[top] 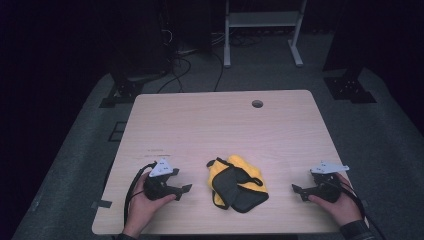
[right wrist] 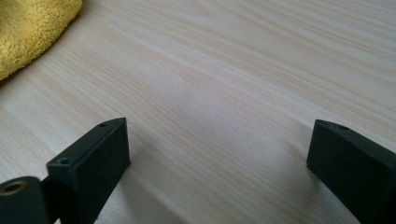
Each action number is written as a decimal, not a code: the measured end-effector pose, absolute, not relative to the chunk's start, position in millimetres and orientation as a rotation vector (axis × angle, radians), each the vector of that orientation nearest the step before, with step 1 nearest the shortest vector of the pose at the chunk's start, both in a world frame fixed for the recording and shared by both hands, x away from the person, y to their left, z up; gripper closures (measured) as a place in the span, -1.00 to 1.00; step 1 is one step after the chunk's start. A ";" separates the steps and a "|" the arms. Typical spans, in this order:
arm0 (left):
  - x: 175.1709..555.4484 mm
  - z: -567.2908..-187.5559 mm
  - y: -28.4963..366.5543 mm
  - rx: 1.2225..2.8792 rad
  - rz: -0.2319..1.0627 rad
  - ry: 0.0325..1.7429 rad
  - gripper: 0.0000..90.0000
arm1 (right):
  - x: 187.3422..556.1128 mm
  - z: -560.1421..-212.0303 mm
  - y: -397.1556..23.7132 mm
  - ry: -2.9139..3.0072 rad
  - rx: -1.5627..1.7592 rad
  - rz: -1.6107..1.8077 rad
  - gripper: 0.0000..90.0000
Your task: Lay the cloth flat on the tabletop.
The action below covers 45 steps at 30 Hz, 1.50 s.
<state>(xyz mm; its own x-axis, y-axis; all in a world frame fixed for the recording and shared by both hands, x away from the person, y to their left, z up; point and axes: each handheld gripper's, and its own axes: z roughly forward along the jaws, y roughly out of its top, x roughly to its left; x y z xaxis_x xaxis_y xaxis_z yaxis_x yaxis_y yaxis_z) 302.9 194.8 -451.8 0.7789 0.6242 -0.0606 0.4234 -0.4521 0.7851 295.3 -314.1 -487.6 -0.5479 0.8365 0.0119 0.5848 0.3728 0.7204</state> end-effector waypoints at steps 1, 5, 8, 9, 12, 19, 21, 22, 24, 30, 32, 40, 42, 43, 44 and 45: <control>302.5 -448.9 191.4 2.108 0.287 0.767 -0.51 | 295.5 -487.6 -314.0 2.282 1.242 0.979 -0.90; 300.5 -443.9 181.6 2.104 0.261 0.734 -0.46 | 296.6 -487.5 -313.3 2.283 1.236 0.981 -0.84; 299.5 -440.6 173.8 2.093 0.231 0.707 -0.40 | 296.1 -480.6 -313.5 2.298 1.241 0.972 -0.36; 299.5 -439.5 171.1 2.095 0.222 0.696 -0.37 | 297.0 -478.4 -312.0 2.316 1.254 0.965 -0.30; 299.7 -438.3 165.9 2.097 0.214 0.680 -0.30 | 296.6 -475.1 -308.6 2.319 1.228 0.994 -0.25; 306.1 -437.7 143.9 2.104 0.166 0.644 -0.20 | 296.9 -457.6 -287.2 2.343 1.121 1.161 -0.12; 308.1 -437.9 137.3 2.105 0.156 0.636 -0.21 | 299.4 -456.2 -275.3 2.376 1.082 1.180 -0.11; 308.8 -438.0 135.3 2.106 0.156 0.632 -0.21 | 300.6 -456.0 -269.7 2.389 1.071 1.190 -0.10; 310.8 -438.0 130.3 2.110 0.153 0.625 -0.21 | 302.8 -455.0 -258.8 2.416 1.037 1.211 -0.08; 317.4 -440.4 118.5 2.110 0.122 0.617 -0.21 | 307.8 -450.6 -230.0 2.460 0.958 1.312 0.02; 319.1 -442.4 115.1 2.120 0.115 0.613 -0.20 | 310.4 -450.1 -214.1 2.494 0.910 1.313 0.08; 322.1 -452.5 106.9 2.152 0.088 0.610 -0.05 | 319.0 -454.4 -187.6 2.539 0.855 1.299 0.21; 321.8 -454.1 105.0 2.162 0.079 0.602 0.05 | 321.1 -457.0 -182.8 2.556 0.845 1.294 0.26; 321.1 -454.5 104.5 2.169 0.096 0.597 0.22 | 321.9 -458.7 -179.3 2.564 0.838 1.279 0.36; 321.1 -454.5 104.5 2.169 0.096 0.597 0.31 | 321.9 -458.7 -179.3 2.564 0.838 1.279 0.36; 319.6 -453.5 105.4 2.161 0.098 0.592 0.43 | 322.7 -459.3 -178.3 2.561 0.836 1.269 0.54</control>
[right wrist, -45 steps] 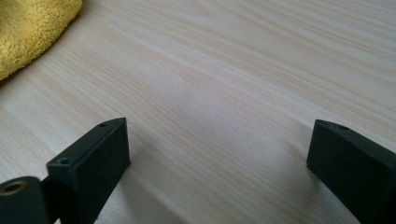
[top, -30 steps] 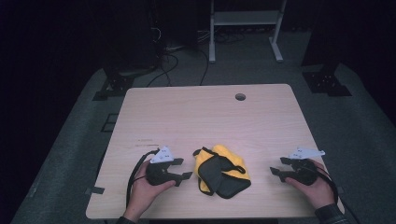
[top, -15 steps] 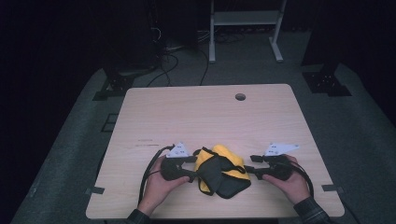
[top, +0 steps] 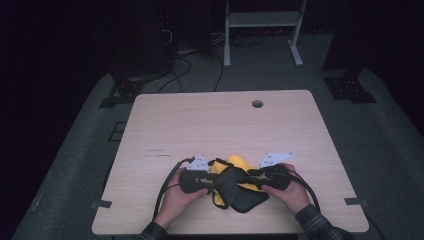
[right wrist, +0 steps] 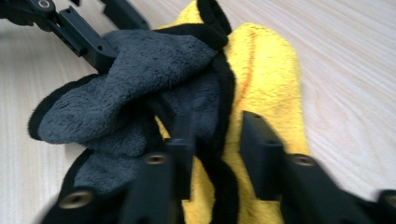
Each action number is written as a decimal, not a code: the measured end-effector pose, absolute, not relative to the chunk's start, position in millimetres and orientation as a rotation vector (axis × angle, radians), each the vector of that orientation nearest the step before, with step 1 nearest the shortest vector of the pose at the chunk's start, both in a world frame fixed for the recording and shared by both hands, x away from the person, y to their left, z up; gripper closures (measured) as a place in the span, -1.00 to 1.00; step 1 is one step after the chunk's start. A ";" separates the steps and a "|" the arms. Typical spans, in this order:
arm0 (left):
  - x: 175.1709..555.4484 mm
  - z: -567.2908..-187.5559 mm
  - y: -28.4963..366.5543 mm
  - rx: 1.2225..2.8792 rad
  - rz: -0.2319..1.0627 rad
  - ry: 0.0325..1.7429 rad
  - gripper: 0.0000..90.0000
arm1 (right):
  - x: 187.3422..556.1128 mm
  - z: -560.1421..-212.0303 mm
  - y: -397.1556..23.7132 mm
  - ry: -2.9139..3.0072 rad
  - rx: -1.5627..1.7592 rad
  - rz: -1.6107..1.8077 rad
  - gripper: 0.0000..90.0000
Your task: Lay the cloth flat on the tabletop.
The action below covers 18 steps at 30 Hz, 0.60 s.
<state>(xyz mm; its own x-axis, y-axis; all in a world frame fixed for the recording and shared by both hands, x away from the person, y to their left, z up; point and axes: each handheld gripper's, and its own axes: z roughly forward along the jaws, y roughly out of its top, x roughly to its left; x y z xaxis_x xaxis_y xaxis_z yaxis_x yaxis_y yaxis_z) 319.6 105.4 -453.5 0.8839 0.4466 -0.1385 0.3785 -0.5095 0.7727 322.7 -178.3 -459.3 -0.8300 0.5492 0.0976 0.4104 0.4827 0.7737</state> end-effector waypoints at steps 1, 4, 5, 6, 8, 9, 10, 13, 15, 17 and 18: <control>319.6 -453.5 105.4 2.161 0.098 0.592 0.50 | 322.7 -459.3 -178.3 2.561 0.836 1.269 0.54; 317.4 -448.3 109.6 2.143 0.082 0.588 0.71 | 321.7 -455.2 -182.6 2.545 0.854 1.309 0.85; 317.4 -448.3 109.6 2.143 0.082 0.588 0.75 | 321.2 -453.7 -183.6 2.540 0.858 1.314 0.89; 317.2 -446.4 110.9 2.145 0.081 0.580 0.75 | 321.2 -453.7 -183.6 2.540 0.858 1.314 0.89; 316.8 -443.7 112.5 2.138 0.086 0.575 0.76 | 320.6 -449.5 -186.9 2.523 0.867 1.339 0.91; 317.0 -442.1 113.7 2.138 0.088 0.570 0.77 | 320.2 -447.2 -189.1 2.517 0.875 1.341 0.91; 317.2 -438.6 116.8 2.133 0.096 0.568 0.77 | 320.0 -444.6 -192.9 2.504 0.880 1.355 0.91; 317.8 -432.9 122.6 2.121 0.115 0.574 0.78 | 320.6 -440.9 -198.2 2.486 0.889 1.362 0.91; 319.2 -427.6 128.7 2.115 0.146 0.579 0.78 | 321.5 -435.7 -204.0 2.462 0.893 1.364 0.92; 322.2 -421.2 137.8 2.105 0.174 0.589 0.78 | 322.4 -430.8 -210.0 2.439 0.903 1.375 0.92; 325.2 -416.7 146.1 2.094 0.190 0.603 0.78 | 323.8 -426.6 -216.6 2.414 0.910 1.367 0.92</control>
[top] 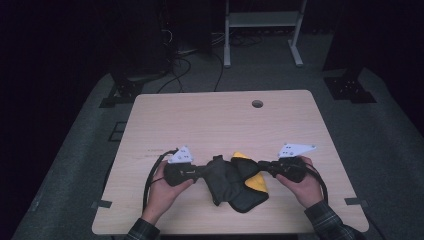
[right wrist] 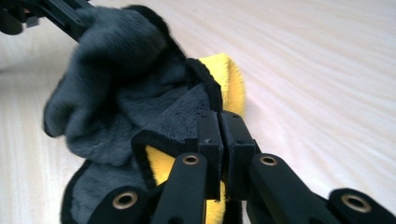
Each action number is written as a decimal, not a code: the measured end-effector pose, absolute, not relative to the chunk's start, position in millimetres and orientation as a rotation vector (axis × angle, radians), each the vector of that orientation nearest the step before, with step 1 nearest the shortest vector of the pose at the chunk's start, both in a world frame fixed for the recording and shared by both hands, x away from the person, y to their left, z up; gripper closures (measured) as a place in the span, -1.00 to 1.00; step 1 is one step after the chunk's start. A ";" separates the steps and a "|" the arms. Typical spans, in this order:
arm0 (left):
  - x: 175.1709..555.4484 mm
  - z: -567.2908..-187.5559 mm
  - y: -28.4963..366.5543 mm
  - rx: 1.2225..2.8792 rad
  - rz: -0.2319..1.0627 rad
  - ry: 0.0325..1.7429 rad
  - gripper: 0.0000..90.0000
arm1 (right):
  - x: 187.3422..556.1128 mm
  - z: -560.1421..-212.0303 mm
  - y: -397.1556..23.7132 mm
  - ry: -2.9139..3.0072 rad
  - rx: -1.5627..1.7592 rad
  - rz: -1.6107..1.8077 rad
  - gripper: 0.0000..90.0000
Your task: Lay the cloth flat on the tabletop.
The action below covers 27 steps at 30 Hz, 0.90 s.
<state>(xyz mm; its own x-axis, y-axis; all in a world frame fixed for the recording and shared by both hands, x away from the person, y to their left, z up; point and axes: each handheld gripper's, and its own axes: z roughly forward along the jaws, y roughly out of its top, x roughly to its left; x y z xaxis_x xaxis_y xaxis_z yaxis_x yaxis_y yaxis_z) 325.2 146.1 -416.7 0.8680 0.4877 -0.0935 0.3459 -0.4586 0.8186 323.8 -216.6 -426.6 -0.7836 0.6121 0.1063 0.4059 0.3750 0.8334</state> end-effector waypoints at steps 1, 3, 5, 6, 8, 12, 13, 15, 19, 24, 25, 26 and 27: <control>325.2 -416.7 146.1 2.094 0.190 0.603 0.78 | 323.8 -426.6 -216.6 2.414 0.910 1.367 0.92; 329.7 -411.6 157.2 2.079 0.212 0.622 0.78 | 326.1 -422.9 -224.8 2.393 0.928 1.350 0.92; 331.1 -410.1 160.6 2.074 0.220 0.630 0.78 | 327.0 -421.3 -227.9 2.383 0.933 1.346 0.92; 334.3 -407.3 167.7 2.073 0.236 0.642 0.78 | 328.8 -417.6 -234.7 2.362 0.951 1.347 0.92; 337.3 -405.1 174.6 2.068 0.253 0.657 0.78 | 330.6 -414.1 -241.8 2.341 0.966 1.340 0.92; 341.1 -404.7 189.1 2.064 0.277 0.700 0.78 | 334.6 -410.1 -257.4 2.299 1.006 1.328 0.92; 341.1 -404.7 189.1 2.064 0.277 0.700 0.78 | 335.8 -409.7 -261.7 2.289 1.019 1.327 0.92; 342.4 -405.7 196.8 2.063 0.286 0.722 0.78 | 337.7 -409.5 -270.5 2.269 1.046 1.317 0.92; 344.0 -409.2 209.4 2.059 0.295 0.765 0.78 | 340.9 -410.8 -283.2 2.242 1.088 1.304 0.92; 346.1 -418.7 226.1 2.063 0.297 0.832 0.78 | 348.0 -416.3 -304.0 2.205 1.169 1.265 0.92; 346.5 -420.4 228.5 2.066 0.297 0.841 0.78 | 349.4 -418.0 -306.8 2.203 1.183 1.257 0.92; 346.8 -421.7 230.2 2.068 0.295 0.847 0.78 | 350.9 -419.9 -309.4 2.199 1.193 1.250 0.92; 346.8 -421.7 230.2 2.068 0.295 0.847 0.78 | 350.9 -419.9 -309.4 2.199 1.193 1.250 0.92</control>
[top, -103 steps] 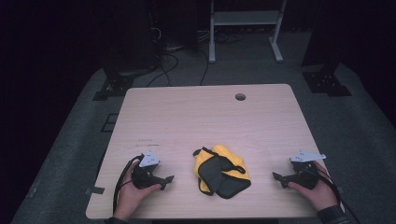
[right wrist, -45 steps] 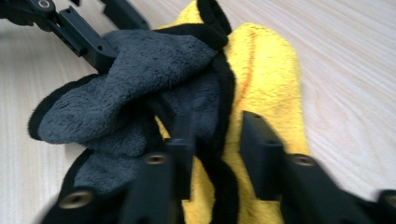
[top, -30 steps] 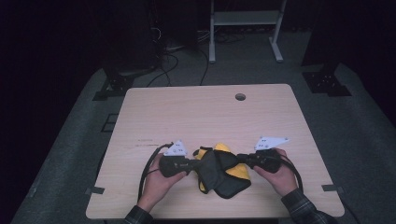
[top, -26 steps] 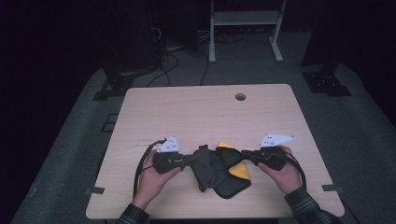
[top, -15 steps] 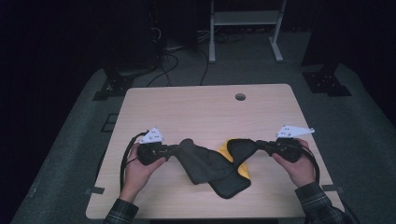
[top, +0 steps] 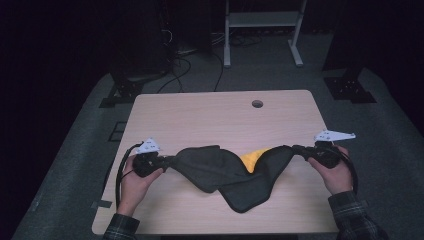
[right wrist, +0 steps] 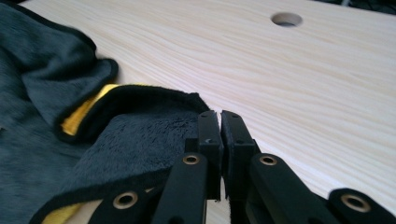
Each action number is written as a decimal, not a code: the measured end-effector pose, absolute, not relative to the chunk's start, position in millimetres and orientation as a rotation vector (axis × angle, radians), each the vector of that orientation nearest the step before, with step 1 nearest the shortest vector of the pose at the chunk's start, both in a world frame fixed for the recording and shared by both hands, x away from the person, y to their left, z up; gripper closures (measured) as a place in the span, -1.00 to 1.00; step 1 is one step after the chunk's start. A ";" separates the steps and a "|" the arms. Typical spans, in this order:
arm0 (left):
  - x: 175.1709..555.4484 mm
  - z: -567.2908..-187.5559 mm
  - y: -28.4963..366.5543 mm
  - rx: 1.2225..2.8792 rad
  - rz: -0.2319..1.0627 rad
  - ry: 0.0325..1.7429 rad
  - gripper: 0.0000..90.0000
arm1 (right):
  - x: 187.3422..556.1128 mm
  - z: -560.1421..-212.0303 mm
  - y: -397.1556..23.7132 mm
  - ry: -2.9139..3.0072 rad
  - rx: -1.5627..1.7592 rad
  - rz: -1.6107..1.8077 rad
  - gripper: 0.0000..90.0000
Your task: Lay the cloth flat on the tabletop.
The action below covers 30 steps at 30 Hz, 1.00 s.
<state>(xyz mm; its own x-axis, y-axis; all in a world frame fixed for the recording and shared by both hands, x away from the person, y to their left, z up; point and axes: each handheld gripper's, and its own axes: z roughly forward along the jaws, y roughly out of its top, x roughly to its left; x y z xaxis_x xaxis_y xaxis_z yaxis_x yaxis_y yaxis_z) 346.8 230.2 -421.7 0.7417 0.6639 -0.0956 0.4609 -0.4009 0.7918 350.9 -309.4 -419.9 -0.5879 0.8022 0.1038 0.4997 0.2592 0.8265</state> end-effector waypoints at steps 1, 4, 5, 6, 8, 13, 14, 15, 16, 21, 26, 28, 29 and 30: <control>347.1 -424.9 234.7 2.070 0.287 0.870 0.78 | 353.5 -423.3 -314.0 2.196 1.216 1.229 0.92; 347.3 -427.5 238.9 2.068 0.282 0.890 0.77 | 356.2 -426.2 -318.0 2.191 1.230 1.206 0.92; 347.7 -428.6 241.9 2.070 0.283 0.901 0.78 | 357.5 -427.6 -319.9 2.190 1.240 1.201 0.92; 348.0 -430.0 244.3 2.066 0.283 0.917 0.78 | 359.3 -429.2 -322.2 2.187 1.247 1.199 0.92; 348.7 -431.5 247.9 2.067 0.289 0.933 0.77 | 361.7 -431.3 -324.9 2.186 1.261 1.189 0.92; 350.4 -440.4 259.1 2.077 0.271 1.010 0.78 | 371.2 -439.2 -327.7 2.189 1.293 1.142 0.92; 350.4 -440.4 259.1 2.077 0.271 1.010 0.77 | 371.2 -439.2 -327.7 2.189 1.293 1.142 0.92; 350.3 -444.5 259.2 2.082 0.250 1.029 0.76 | 374.5 -442.9 -326.6 2.193 1.306 1.129 0.92; 350.3 -444.5 259.2 2.082 0.250 1.029 0.72 | 375.6 -444.2 -325.9 2.196 1.308 1.123 0.91; 349.7 -438.0 253.6 2.073 0.352 1.042 0.20 | 375.2 -444.1 -322.0 2.186 1.289 1.139 0.48; 353.4 -430.2 243.3 2.062 0.362 1.010 0.13 | 370.8 -440.2 -320.1 2.183 1.275 1.159 0.38; 357.6 -429.6 235.4 2.068 0.356 0.990 0.14 | 366.0 -441.1 -315.9 2.203 1.250 1.160 0.37; 361.8 -429.7 227.9 2.080 0.351 0.978 0.14 | 364.1 -441.2 -313.6 2.219 1.242 1.152 0.35; 361.8 -429.7 227.9 2.080 0.351 0.978 0.14 | 364.1 -441.2 -313.6 2.219 1.242 1.152 0.35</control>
<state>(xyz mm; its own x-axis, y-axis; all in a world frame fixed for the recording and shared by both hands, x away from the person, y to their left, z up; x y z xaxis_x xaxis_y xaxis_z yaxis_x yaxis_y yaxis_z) 361.8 227.9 -429.7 0.6636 0.7440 -0.0789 0.5237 -0.3866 0.7592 364.1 -313.6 -441.2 -0.5555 0.8272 0.0841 0.5447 0.2856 0.7885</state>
